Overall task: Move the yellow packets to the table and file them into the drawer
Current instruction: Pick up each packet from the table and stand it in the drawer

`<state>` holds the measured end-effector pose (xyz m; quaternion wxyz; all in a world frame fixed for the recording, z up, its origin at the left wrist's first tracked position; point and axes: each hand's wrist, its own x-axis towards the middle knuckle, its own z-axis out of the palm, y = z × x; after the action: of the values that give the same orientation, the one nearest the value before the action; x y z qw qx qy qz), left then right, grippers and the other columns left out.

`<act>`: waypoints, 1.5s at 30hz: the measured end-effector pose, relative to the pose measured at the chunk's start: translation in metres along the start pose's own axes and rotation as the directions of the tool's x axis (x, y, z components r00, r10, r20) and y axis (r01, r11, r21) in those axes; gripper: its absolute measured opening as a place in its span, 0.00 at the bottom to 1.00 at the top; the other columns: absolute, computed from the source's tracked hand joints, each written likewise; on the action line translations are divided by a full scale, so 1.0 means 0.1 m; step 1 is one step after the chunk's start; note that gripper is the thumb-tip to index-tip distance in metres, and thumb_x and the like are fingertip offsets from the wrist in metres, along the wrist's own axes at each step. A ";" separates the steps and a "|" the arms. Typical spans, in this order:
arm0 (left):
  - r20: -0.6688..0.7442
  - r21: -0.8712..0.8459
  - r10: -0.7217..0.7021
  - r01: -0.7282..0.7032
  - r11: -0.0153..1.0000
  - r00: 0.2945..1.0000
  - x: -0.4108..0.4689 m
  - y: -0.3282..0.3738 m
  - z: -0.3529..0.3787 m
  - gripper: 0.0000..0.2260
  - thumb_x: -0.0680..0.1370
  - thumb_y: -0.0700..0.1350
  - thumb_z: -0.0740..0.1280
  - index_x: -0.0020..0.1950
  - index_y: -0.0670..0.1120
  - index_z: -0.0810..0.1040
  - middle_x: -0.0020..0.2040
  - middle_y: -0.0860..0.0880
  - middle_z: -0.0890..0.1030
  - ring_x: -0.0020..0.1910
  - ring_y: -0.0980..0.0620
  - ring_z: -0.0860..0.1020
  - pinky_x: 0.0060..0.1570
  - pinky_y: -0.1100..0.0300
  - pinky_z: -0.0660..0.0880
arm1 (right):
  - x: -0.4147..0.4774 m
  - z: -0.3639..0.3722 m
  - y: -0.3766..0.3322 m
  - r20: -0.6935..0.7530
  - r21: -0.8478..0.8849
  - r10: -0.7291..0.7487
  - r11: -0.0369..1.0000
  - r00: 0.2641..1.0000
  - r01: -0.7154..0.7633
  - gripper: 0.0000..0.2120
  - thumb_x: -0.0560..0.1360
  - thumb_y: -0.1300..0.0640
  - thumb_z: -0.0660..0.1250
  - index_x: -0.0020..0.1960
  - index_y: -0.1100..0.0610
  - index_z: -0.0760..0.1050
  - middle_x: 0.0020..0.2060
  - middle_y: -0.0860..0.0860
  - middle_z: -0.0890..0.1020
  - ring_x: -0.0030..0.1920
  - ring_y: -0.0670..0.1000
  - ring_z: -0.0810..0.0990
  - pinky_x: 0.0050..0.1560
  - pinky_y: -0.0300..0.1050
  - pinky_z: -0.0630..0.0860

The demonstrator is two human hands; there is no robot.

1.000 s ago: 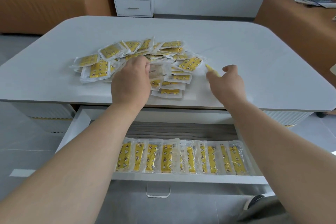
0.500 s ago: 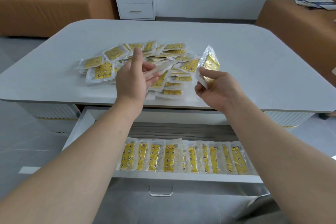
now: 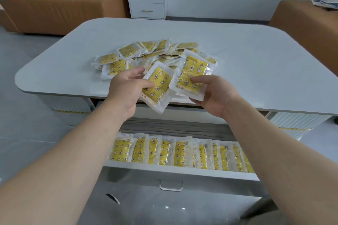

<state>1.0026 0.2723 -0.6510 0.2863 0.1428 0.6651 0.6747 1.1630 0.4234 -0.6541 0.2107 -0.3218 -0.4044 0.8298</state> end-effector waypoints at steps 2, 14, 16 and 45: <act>0.020 -0.024 -0.063 0.063 0.998 0.998 -0.01 0.00 -0.09 0.25 0.71 0.28 0.73 0.65 0.45 0.79 0.59 0.45 0.83 0.54 0.46 0.84 0.61 0.50 0.78 | 0.00 0.04 0.04 0.028 -0.029 0.012 1.000 1.000 -0.011 0.13 0.73 0.70 0.70 0.56 0.60 0.80 0.53 0.56 0.86 0.51 0.57 0.87 0.50 0.51 0.84; 0.051 0.325 -0.279 0.249 0.912 0.959 -0.05 -0.12 -0.54 0.08 0.77 0.34 0.71 0.55 0.40 0.81 0.50 0.42 0.85 0.47 0.47 0.84 0.51 0.51 0.81 | 0.02 0.25 0.41 0.152 -0.379 0.185 0.918 0.971 -0.116 0.19 0.77 0.65 0.68 0.67 0.67 0.76 0.59 0.62 0.84 0.59 0.61 0.84 0.67 0.61 0.76; 0.005 0.401 -0.309 0.281 0.872 0.951 0.02 -0.20 -0.62 0.14 0.76 0.34 0.73 0.61 0.39 0.80 0.53 0.42 0.85 0.52 0.45 0.83 0.60 0.47 0.78 | 0.03 0.26 0.46 0.144 -0.422 0.203 0.898 0.969 -0.125 0.19 0.77 0.66 0.69 0.67 0.69 0.75 0.58 0.63 0.84 0.57 0.61 0.84 0.67 0.61 0.76; 0.078 0.982 -0.286 -0.123 -0.143 0.955 0.12 -1.02 -0.77 0.34 0.70 0.62 0.76 0.70 0.49 0.69 0.64 0.49 0.78 0.60 0.46 0.78 0.50 0.53 0.77 | 0.34 0.24 1.32 -0.176 -0.786 0.391 0.497 0.903 -0.368 0.15 0.72 0.69 0.76 0.55 0.66 0.76 0.49 0.62 0.86 0.49 0.60 0.87 0.50 0.54 0.85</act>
<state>0.9688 0.2118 -0.7587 0.2091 0.3565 0.9043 -0.1065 1.1105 0.3547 -0.7618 -0.1501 -0.4514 -0.6561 0.5859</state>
